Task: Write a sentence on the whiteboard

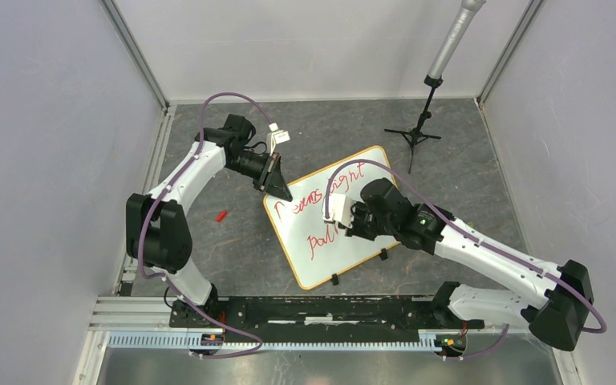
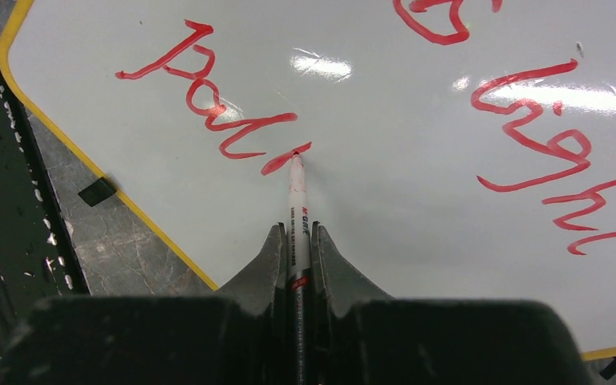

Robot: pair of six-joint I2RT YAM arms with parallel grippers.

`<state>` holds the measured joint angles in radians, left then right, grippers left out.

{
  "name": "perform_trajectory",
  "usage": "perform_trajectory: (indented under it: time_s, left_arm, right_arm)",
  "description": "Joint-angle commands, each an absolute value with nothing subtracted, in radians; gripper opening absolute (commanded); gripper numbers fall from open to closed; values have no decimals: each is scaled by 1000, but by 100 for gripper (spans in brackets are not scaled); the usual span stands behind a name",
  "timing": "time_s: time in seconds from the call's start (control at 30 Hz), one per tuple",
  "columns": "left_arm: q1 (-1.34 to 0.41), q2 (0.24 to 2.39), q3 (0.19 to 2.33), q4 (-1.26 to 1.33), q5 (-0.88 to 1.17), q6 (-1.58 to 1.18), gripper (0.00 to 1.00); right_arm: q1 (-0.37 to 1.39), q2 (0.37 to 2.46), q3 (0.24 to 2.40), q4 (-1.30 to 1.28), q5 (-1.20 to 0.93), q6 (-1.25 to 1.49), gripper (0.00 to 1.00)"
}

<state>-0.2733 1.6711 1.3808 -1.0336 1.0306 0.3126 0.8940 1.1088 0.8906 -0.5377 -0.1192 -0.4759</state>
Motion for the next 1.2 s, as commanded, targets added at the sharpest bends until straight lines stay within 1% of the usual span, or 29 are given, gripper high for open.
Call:
perform_trajectory:
  time_s: [0.0, 0.3, 0.6, 1.17]
  left_arm:
    - [-278, 1686, 1402, -1026, 980, 334, 3]
    - [-278, 1689, 1401, -1026, 982, 334, 3]
    - [-278, 1690, 1403, -1026, 982, 334, 2]
    - [-279, 1686, 1404, -1027, 983, 335, 2]
  right_arm:
    - [879, 1111, 930, -517, -82, -481, 0]
    - [873, 1071, 864, -536, -84, -491, 0]
    - [873, 1052, 807, -560, -139, -489, 0]
    - [832, 1056, 909, -548, -52, -482, 0]
